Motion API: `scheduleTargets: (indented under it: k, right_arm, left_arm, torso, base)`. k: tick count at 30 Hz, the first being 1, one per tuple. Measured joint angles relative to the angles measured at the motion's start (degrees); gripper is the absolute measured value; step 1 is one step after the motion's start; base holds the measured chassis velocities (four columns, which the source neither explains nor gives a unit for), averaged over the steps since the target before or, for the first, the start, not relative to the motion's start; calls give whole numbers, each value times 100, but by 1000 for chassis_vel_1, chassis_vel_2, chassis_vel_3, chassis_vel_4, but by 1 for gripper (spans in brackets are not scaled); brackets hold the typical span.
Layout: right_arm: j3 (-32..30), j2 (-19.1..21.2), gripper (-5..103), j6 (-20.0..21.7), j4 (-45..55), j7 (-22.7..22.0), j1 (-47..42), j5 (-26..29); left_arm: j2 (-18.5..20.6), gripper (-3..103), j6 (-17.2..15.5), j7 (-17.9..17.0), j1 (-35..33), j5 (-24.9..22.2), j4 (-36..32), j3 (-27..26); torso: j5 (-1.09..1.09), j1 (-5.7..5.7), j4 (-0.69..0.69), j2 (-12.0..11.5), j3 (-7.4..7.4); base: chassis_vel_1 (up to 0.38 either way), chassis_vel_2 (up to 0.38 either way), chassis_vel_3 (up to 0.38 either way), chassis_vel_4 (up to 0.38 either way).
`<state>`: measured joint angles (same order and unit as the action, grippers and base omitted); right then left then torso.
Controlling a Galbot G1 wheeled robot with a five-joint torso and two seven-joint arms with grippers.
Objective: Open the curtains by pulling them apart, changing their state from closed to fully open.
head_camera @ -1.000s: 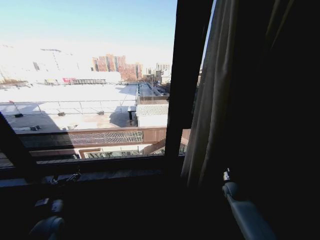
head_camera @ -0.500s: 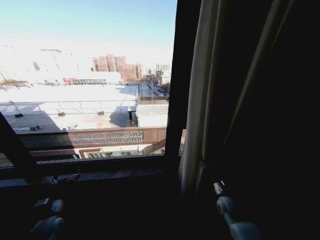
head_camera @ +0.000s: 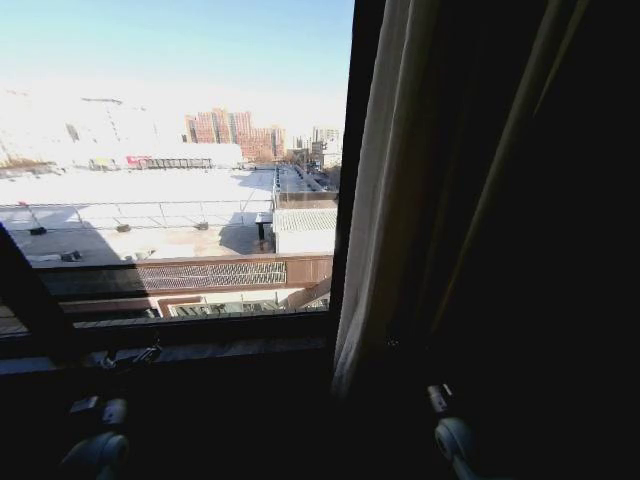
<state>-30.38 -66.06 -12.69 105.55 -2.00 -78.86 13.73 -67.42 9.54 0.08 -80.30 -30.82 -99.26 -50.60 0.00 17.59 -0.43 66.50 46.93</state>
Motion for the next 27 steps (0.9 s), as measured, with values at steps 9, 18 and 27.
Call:
scheduleTargets:
  k: [9,18,27]
  right_arm:
    - [22,-18,100,-51,58,29,-31,-29]
    - [65,-85,100,-74,84,57,-61,-126]
    - [65,-83,100,-104,61,108,-65,-181]
  left_arm:
    - [0,100,0,0,0,0,0,0]
    - [0,100,0,0,0,0,0,0]
    - [0,100,0,0,0,0,0,0]
  torso:
    - [0,-1,1,0,0]
    - [1,0,1,0,0]
    - [1,1,1,-1,0]
  base:
    - [190,82,-183,-71]
    - [312,198,-339,-195]
    - [398,305,-393,-300]
